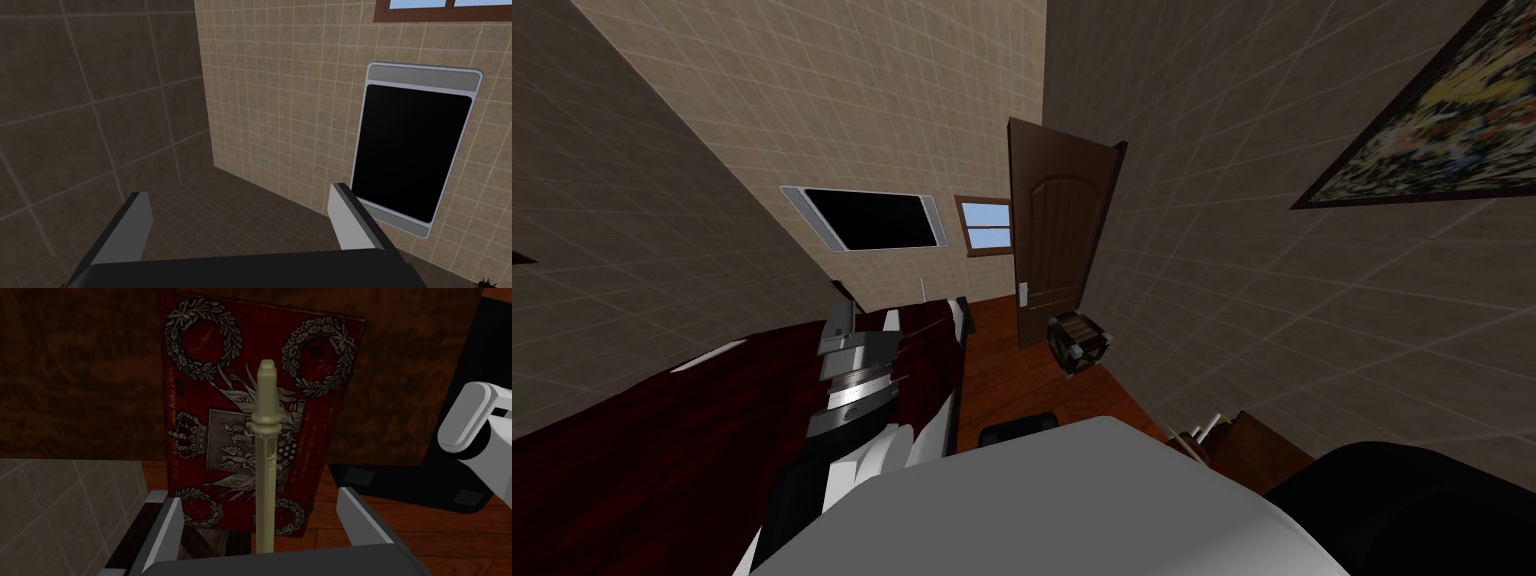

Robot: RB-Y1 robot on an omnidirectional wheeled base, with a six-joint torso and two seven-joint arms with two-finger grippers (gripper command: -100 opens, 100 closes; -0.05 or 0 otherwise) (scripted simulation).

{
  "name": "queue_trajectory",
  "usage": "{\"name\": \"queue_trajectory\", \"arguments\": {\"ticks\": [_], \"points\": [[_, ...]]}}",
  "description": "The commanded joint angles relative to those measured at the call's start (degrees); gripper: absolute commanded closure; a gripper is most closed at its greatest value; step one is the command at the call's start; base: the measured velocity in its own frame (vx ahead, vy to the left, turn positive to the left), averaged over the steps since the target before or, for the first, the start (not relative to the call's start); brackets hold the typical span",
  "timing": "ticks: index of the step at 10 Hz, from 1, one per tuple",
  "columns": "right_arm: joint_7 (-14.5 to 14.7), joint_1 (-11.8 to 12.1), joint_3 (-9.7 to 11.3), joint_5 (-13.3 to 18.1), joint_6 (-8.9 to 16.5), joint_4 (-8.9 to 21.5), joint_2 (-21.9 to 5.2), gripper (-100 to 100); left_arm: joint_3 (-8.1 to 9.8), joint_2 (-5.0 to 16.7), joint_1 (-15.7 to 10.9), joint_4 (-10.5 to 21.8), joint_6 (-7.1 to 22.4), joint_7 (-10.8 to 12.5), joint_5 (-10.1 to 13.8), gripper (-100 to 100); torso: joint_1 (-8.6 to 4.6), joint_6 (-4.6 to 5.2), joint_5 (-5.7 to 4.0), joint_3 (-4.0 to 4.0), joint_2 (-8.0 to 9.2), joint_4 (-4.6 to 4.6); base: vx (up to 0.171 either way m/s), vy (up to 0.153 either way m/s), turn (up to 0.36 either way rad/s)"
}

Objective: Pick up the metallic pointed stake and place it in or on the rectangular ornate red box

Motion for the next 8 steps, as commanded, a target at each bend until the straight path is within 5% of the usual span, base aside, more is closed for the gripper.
{"name": "queue_trajectory", "arguments": {"ticks": [1, 3, 4, 5, 8], "points": [[-0.73, 0.83, -0.18, -0.42, -0.50, -1.78, -2.52, -100, 0.00, 0.00, 0.00, 0.00, 0.00, 0.00, 0.00, 0, 0.00, 0.00, 0.00, 0.00, 0.00, 0.00, 0.004, 0.031, -0.039], [-1.11, 1.38, -0.46, -0.91, -2.20, -2.71, -5.45, -100, 0.00, 0.00, 0.00, 0.00, 0.00, 0.00, 0.00, 0, 0.04, 0.02, 0.01, 0.00, -0.01, 0.00, 0.002, 0.052, -0.076], [-1.26, 0.81, -0.11, -0.57, -1.42, -2.29, -4.46, -100, 0.00, 0.00, 0.00, 0.00, 0.00, 0.00, 0.00, 0, 0.11, 0.01, 0.02, -0.01, -0.01, 0.00, 0.000, 0.033, -0.018], [-1.37, 0.76, -0.09, -0.57, -1.71, -2.25, -4.61, 0, 0.00, 0.00, 0.00, 0.00, 0.00, 0.00, 0.00, 0, 0.03, 0.01, -0.01, 0.00, 0.00, 0.00, 0.000, 0.006, 0.002], [-1.36, 0.77, -0.09, -0.57, -1.68, -2.26, -4.59, 0, 0.00, 0.00, 0.00, 0.00, 0.00, 0.00, 0.00, 0, -0.12, 0.00, -0.04, 0.00, 0.00, 0.00, 0.000, 0.000, 0.000]]}}
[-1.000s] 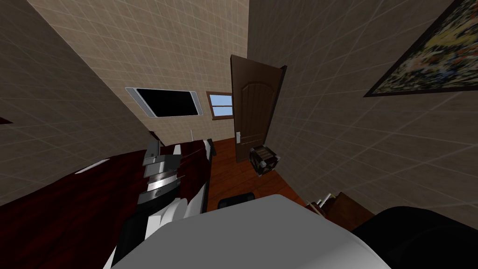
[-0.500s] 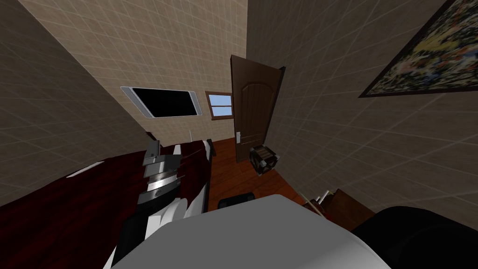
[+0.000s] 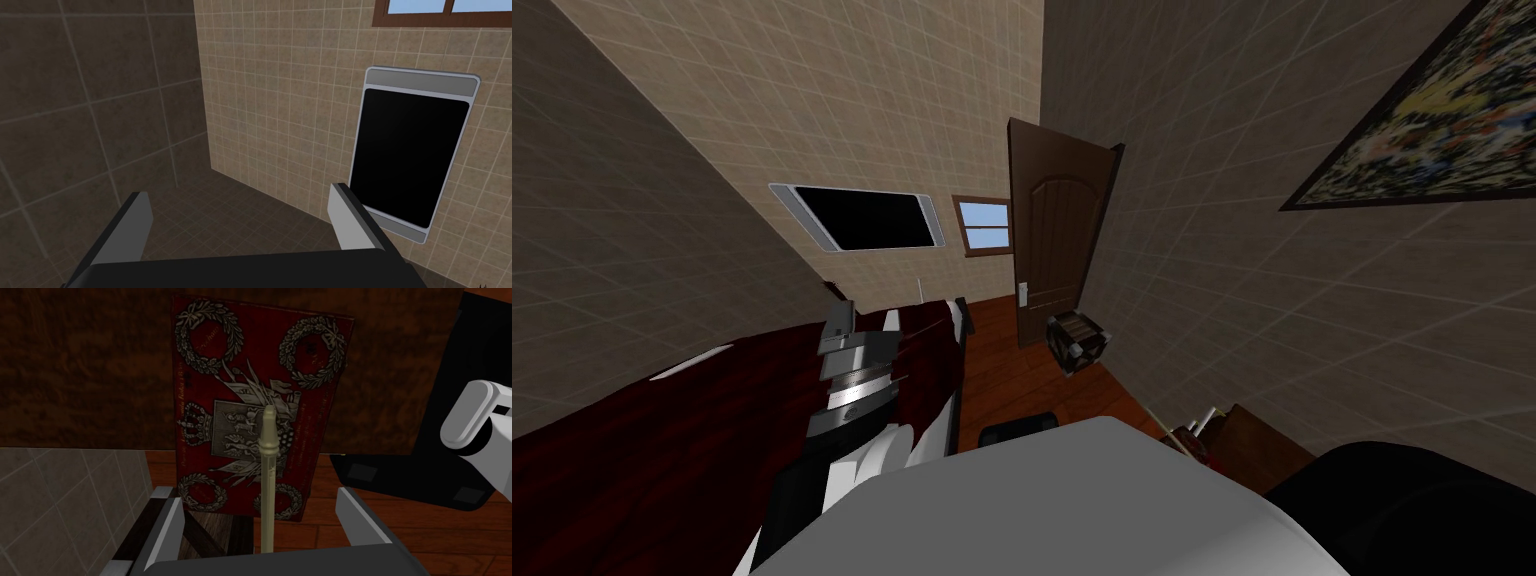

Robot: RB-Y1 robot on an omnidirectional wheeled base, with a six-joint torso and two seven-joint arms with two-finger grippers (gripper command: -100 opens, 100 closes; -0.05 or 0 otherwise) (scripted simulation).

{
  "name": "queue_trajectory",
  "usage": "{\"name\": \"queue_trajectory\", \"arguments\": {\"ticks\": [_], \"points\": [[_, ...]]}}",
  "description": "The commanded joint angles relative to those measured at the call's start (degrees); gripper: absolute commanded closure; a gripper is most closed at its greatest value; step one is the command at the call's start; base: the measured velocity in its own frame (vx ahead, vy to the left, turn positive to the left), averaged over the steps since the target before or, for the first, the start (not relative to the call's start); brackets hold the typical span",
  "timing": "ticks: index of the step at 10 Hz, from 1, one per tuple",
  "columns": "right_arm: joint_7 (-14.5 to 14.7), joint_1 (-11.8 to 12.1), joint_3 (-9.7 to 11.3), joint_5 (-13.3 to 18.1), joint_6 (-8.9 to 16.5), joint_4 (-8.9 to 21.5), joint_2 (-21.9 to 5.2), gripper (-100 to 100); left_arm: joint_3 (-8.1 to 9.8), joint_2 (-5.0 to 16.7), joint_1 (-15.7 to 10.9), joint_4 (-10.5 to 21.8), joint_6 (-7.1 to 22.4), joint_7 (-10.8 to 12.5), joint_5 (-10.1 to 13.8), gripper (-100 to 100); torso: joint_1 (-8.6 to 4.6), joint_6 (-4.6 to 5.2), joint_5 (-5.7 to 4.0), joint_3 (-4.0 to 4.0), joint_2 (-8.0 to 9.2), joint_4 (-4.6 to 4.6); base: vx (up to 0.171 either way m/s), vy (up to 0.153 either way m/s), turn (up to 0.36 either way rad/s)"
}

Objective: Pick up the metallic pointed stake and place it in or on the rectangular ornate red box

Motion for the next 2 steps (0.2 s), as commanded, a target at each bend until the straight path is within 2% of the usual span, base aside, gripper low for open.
{"name": "queue_trajectory", "arguments": {"ticks": [1, 2], "points": [[0.00, 0.00, 0.00, 0.00, 0.00, 0.00, 0.00, 0, 0.00, 0.00, 0.00, 0.00, 0.00, 0.00, 0.00, 0, 0.00, 0.00, 0.00, 0.00, 0.00, 0.00, 0.000, 0.000, 0.000], [0.00, 0.00, 0.00, 0.00, 0.00, 0.00, 0.00, 0, 0.00, 0.00, 0.00, 0.00, 0.00, 0.00, 0.00, 0, 0.00, 0.00, 0.00, 0.00, 0.00, 0.00, 0.000, 0.000, 0.000]]}}
